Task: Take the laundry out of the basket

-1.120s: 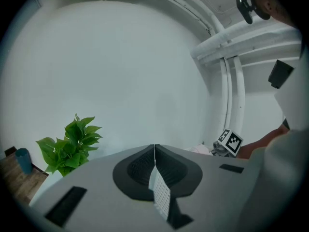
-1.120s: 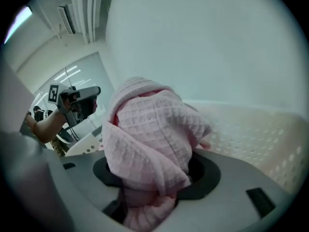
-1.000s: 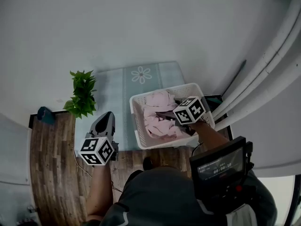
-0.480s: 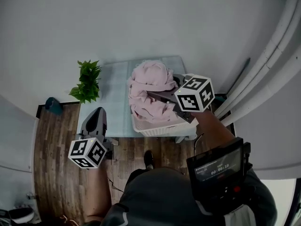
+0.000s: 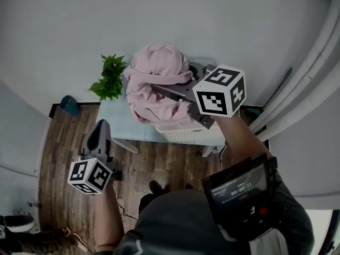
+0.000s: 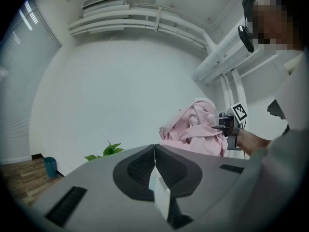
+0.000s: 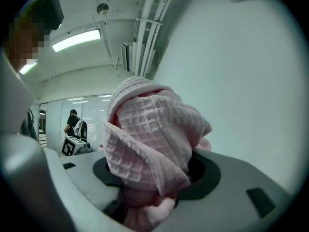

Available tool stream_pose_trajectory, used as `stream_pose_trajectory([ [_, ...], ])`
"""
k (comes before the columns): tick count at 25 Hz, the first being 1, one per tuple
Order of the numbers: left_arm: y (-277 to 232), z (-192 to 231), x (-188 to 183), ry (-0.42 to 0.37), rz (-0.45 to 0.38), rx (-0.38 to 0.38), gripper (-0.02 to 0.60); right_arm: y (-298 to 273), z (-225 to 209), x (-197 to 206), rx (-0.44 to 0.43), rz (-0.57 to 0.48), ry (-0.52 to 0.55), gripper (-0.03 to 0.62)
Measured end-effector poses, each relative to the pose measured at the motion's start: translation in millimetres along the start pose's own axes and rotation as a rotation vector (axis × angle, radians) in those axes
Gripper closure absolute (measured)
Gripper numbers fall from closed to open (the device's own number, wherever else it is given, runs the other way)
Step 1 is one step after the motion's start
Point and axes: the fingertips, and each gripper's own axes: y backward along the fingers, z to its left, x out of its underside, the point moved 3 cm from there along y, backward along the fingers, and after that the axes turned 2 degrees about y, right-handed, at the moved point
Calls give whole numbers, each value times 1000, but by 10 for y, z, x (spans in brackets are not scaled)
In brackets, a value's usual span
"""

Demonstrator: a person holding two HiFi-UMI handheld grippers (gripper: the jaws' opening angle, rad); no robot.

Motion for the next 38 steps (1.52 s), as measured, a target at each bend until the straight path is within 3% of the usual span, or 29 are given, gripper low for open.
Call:
stream_pose_trajectory([
  [10,1327,1445,-450,29,-83,-75,572,-1454,1629,-512,-128,-22,59,307],
  [22,1406,1332,-588,-35,-55,-218,572,-1558,1638,-478,-283,-62,-11,307],
  [28,1952,1935,-330,19,-67,-272,572,-2134,2256,79,-327,-8,-45,307],
  [38,2040,2051,-207,32,-84,-308,572,-2218,2539,565,-272,13,-62,306],
])
